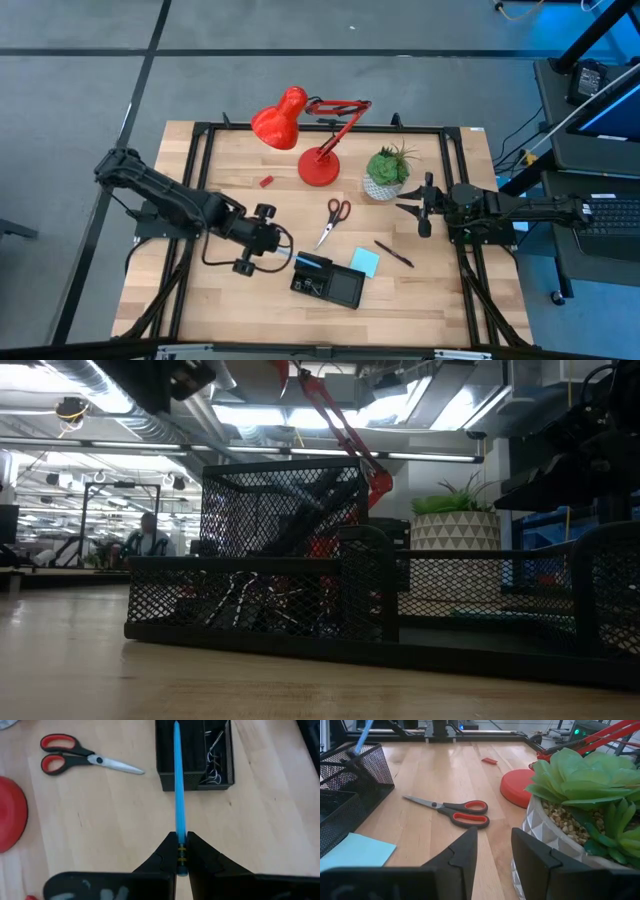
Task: Pick and place office supplies into organizer
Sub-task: Put the light blue pencil into the black desk organizer
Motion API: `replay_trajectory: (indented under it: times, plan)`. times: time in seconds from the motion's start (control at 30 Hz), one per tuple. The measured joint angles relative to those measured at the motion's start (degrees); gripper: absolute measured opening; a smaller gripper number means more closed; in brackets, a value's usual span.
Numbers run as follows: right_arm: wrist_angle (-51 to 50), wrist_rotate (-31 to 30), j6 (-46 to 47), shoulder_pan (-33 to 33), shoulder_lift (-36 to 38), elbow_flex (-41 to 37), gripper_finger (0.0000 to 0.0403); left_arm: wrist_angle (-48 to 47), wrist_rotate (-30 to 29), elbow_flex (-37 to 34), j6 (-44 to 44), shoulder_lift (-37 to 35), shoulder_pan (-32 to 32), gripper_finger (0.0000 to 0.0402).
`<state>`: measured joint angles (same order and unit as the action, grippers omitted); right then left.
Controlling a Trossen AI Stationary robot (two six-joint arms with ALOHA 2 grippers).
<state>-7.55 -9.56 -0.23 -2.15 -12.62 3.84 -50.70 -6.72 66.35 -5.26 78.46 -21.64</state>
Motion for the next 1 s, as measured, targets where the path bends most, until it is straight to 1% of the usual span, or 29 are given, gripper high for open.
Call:
replay_trajectory:
  times: [0.2,0.57,0.83,1.0]
  plan:
    - [0.0,0.0,-0.1,0.0,0.0,0.0,0.0123,3.4,0.8,0.0,4.8,1.8,1.1,0.0015]
    - [0.0,0.0,-0.2,0.0,0.0,0.0,0.0123,4.3,1.8,0.0,9.9,5.3,2.3,0.0015]
    - [0.0,0.0,-0.2,0.0,0.0,0.0,0.0123,4.9,1.1,0.2,13.0,7.8,2.3,0.0016]
    - [0.0,0.0,-0.2,0.0,0.0,0.0,0.0123,6.4,-1.3,0.1,13.3,7.7,2.3,0.0029]
